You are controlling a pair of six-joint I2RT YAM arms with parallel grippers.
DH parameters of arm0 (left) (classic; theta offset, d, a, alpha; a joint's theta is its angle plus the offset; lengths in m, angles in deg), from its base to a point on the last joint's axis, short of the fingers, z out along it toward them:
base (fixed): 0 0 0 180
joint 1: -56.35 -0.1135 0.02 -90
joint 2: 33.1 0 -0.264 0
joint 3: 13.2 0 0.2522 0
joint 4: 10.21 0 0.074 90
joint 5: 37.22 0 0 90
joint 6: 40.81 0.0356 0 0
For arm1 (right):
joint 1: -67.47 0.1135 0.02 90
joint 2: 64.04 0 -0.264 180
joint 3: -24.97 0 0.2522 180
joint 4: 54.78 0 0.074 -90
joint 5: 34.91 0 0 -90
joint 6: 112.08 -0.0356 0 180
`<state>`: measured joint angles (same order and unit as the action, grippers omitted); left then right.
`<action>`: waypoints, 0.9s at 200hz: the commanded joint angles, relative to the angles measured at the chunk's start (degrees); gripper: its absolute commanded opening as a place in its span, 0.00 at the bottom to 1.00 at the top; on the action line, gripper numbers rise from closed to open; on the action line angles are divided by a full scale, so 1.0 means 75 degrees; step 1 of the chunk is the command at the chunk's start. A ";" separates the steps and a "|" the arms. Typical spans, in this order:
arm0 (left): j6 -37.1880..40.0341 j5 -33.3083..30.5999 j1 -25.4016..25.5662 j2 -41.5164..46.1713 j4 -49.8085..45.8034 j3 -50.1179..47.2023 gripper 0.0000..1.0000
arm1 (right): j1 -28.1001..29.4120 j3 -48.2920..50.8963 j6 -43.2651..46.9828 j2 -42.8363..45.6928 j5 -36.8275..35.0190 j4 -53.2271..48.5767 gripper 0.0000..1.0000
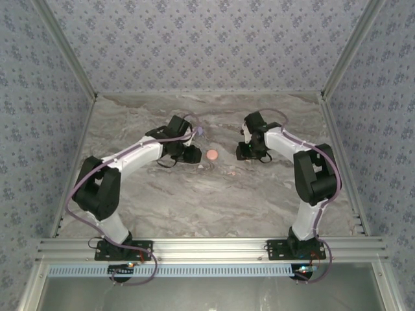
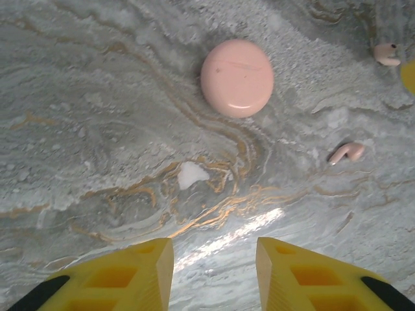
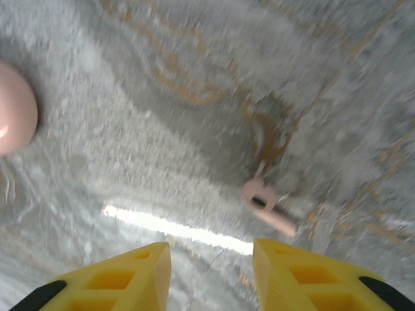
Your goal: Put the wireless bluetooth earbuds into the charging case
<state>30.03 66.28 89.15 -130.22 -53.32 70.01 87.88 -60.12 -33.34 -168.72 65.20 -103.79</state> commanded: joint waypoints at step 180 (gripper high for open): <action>-0.0232 -0.0021 -0.0216 0.0220 0.0819 -0.0601 0.42 | 0.0853 0.0249 -0.0385 -0.0327 0.1256 0.0515 0.41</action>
<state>29.31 64.10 88.60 -127.31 -49.60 65.45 93.73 -55.38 -36.21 -170.52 72.72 -99.20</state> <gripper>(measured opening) 0.413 0.408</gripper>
